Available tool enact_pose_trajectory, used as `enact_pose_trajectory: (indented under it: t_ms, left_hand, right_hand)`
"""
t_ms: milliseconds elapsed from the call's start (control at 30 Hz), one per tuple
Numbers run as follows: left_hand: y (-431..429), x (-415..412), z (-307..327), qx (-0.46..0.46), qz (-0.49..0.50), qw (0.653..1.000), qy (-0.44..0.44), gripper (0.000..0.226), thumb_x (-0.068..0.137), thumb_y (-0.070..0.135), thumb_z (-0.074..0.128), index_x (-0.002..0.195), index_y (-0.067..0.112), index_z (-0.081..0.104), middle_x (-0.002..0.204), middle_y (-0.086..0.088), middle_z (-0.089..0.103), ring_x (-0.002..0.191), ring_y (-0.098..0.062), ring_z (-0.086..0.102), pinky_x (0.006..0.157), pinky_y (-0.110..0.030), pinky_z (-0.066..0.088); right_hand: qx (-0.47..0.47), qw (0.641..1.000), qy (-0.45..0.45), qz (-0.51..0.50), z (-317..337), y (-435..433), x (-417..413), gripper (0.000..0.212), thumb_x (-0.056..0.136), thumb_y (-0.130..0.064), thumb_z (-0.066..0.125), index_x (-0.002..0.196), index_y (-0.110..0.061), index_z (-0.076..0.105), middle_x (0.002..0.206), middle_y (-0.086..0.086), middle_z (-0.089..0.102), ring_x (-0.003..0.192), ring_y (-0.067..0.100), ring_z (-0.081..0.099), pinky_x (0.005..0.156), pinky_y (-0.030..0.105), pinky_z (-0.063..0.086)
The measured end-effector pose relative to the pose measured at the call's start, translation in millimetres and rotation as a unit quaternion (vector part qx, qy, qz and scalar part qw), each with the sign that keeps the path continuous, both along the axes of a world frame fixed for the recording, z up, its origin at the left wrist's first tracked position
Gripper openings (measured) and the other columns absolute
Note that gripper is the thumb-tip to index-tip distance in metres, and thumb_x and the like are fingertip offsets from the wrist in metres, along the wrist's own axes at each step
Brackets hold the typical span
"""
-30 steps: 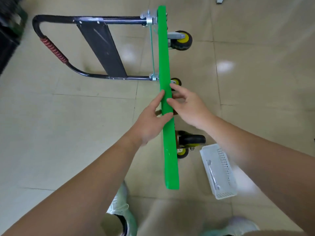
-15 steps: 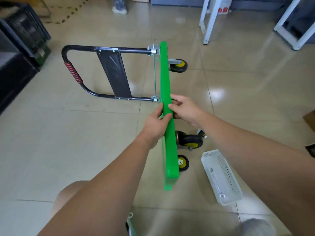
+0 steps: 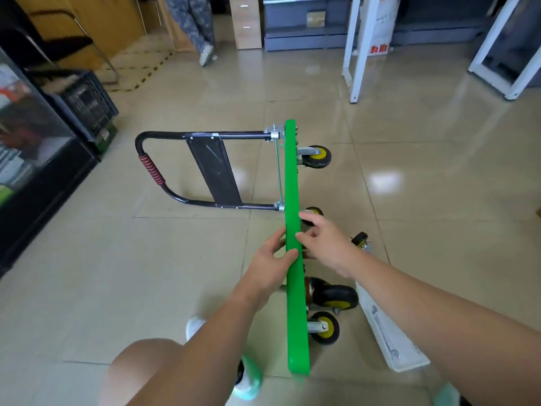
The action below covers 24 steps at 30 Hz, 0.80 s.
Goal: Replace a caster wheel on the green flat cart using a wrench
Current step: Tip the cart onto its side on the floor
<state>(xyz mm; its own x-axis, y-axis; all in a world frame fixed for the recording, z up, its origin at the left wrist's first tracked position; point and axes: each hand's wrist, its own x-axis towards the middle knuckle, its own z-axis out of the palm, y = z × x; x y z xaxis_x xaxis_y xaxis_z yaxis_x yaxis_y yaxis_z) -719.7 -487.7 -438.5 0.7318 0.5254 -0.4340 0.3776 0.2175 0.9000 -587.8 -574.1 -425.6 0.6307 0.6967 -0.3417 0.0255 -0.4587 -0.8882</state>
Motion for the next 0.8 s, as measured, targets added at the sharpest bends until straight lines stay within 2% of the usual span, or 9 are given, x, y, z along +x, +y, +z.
enact_pose_trajectory:
  t_ms: [133,200,267,333,433,500,567,667,800]
  left_hand:
    - [19,13,-4,-0.006,0.036,0.999,0.017,0.051,0.089,0.031,0.072,0.137,0.037,0.058,0.125,0.008,0.071,0.115,-0.02,0.068,0.097,-0.055,0.055]
    - [33,28,-3,0.0,0.05,0.999,0.01,0.05,0.096,0.031,0.07,0.144,0.034,0.054,0.136,0.01,0.063,0.122,-0.019,0.061,0.094,-0.046,0.051]
    - [45,42,-1,-0.011,0.032,0.999,0.003,0.057,0.098,0.031,0.068,0.151,0.037,0.047,0.145,0.013,0.052,0.129,-0.02,0.056,0.096,-0.049,0.05]
    - [50,50,-3,-0.036,-0.005,0.999,-0.007,0.061,0.098,0.029,0.068,0.152,0.043,0.045,0.149,0.014,0.053,0.126,-0.022,0.061,0.097,-0.06,0.054]
    - [49,51,-5,-0.047,-0.028,0.998,-0.03,0.055,0.104,0.016,0.059,0.151,0.043,0.047,0.144,0.01,0.06,0.116,-0.019,0.069,0.092,-0.061,0.059]
    - [47,50,-5,-0.045,-0.037,0.998,-0.039,0.056,0.106,0.015,0.058,0.152,0.043,0.047,0.145,0.014,0.06,0.115,-0.017,0.07,0.091,-0.059,0.059]
    - [42,46,-3,-0.046,-0.042,0.997,-0.043,0.057,0.106,0.016,0.057,0.153,0.045,0.044,0.147,0.017,0.058,0.116,-0.016,0.07,0.091,-0.059,0.06]
    - [30,38,0,-0.048,-0.049,0.997,-0.043,0.059,0.106,0.016,0.058,0.155,0.046,0.042,0.148,0.019,0.055,0.118,-0.015,0.069,0.091,-0.059,0.059]
    - [7,20,4,-0.043,-0.084,0.995,-0.042,0.059,0.107,0.015,0.056,0.154,0.049,0.042,0.146,0.026,0.055,0.121,-0.015,0.067,0.088,-0.058,0.061]
  right_hand:
    - [0.015,0.999,0.001,-0.04,0,6,12,0.043,0.093,-0.022,0.07,0.134,-0.027,0.057,0.104,-0.001,0.069,0.096,0.01,0.067,0.081,0.026,0.053]
    - [0.024,0.996,-0.024,-0.083,-6,22,25,0.043,0.093,-0.026,0.07,0.134,-0.024,0.059,0.113,-0.002,0.066,0.103,0.011,0.063,0.092,0.03,0.051]
    - [0.025,0.994,-0.051,-0.096,-9,40,37,0.047,0.091,-0.026,0.072,0.136,-0.024,0.058,0.117,-0.002,0.065,0.107,0.013,0.062,0.098,0.033,0.05]
    - [0.038,0.994,-0.038,-0.092,-12,53,46,0.052,0.09,-0.021,0.073,0.139,-0.025,0.058,0.11,-0.001,0.069,0.102,0.014,0.067,0.097,0.036,0.054]
    - [0.05,0.995,-0.004,-0.088,-16,59,51,0.059,0.089,-0.011,0.071,0.144,-0.023,0.054,0.097,0.006,0.07,0.093,0.019,0.072,0.093,0.039,0.057]
    - [0.059,0.994,0.029,-0.088,-18,57,51,0.06,0.089,-0.01,0.07,0.145,-0.022,0.053,0.107,0.017,0.07,0.098,0.027,0.072,0.093,0.043,0.058]
    - [0.069,0.992,0.065,-0.087,-16,52,50,0.059,0.091,-0.006,0.068,0.146,-0.021,0.052,0.115,0.023,0.068,0.099,0.029,0.073,0.09,0.041,0.06]
    - [0.082,0.988,0.1,-0.085,-9,39,43,0.058,0.093,-0.001,0.066,0.146,-0.02,0.051,0.114,0.018,0.07,0.091,0.023,0.075,0.083,0.035,0.062]
    - [0.095,0.983,0.131,-0.083,-13,9,27,0.059,0.094,-0.003,0.065,0.147,-0.022,0.049,0.114,0.014,0.071,0.095,0.023,0.075,0.091,0.043,0.059]
